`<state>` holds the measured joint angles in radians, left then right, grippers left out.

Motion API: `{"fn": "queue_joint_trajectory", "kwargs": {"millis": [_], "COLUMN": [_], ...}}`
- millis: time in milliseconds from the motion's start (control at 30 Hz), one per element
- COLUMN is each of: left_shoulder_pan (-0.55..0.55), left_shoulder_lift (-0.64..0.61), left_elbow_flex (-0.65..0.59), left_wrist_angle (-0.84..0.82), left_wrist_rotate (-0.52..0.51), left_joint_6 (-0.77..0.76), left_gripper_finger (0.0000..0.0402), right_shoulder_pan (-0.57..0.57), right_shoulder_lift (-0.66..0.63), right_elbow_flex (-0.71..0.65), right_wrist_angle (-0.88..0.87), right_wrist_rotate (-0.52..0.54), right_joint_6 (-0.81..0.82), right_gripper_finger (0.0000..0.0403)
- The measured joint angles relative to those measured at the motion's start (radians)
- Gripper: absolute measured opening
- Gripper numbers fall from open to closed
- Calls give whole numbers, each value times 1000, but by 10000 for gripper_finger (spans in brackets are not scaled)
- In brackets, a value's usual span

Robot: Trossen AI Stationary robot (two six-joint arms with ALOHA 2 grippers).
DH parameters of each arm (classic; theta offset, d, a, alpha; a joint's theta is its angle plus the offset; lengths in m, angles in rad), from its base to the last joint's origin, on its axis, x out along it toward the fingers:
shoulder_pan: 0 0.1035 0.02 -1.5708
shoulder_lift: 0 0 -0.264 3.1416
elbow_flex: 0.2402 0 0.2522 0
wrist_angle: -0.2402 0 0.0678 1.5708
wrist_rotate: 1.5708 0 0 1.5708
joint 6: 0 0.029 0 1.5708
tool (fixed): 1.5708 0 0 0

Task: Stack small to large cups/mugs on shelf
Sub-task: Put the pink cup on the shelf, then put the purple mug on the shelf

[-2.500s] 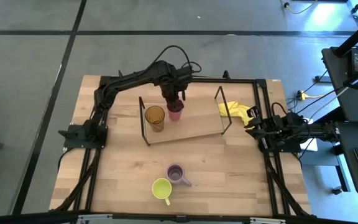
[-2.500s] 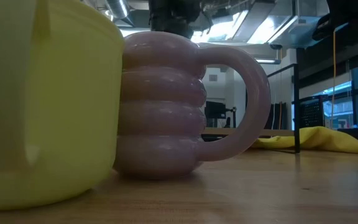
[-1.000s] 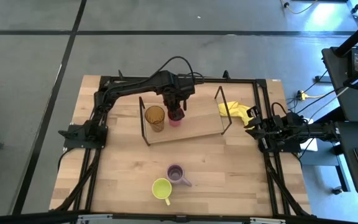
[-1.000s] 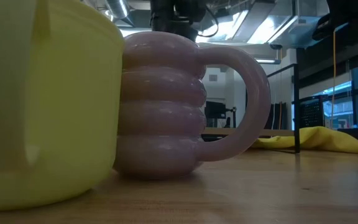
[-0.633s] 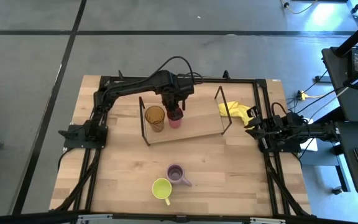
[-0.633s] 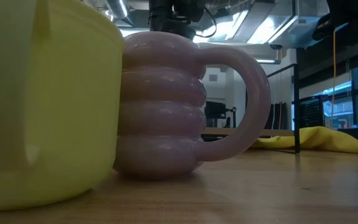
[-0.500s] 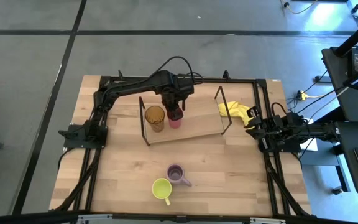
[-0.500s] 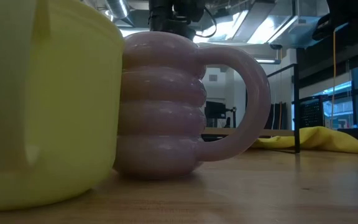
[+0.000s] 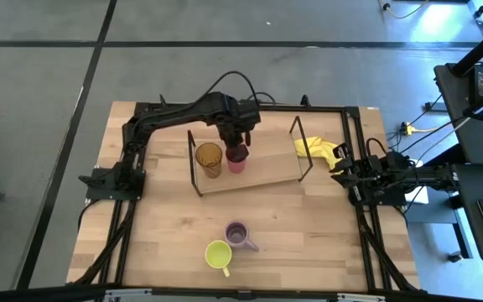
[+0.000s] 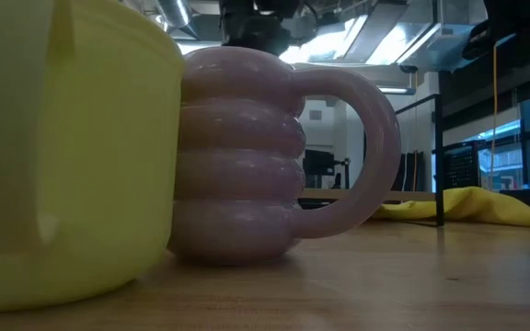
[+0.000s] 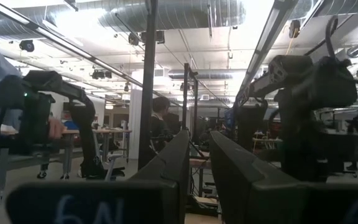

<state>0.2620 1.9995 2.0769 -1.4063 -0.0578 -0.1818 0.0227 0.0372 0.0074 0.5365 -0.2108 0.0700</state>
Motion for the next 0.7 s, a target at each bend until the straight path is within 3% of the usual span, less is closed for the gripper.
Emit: {"fn": "queue_joint_trajectory", "kwargs": {"millis": [700], "left_shoulder_pan": [-33], "left_shoulder_lift": [-142], "left_elbow_flex": [0], "left_wrist_angle": [211], "left_wrist_rotate": [0], "left_joint_6": [9], "left_gripper_finger": [32], "right_shoulder_pan": [0], "right_shoulder_lift": [0], "right_elbow_flex": [0], "right_wrist_angle": [-28], "right_wrist_rotate": [0], "right_joint_6": [0], "right_gripper_finger": [67]}}
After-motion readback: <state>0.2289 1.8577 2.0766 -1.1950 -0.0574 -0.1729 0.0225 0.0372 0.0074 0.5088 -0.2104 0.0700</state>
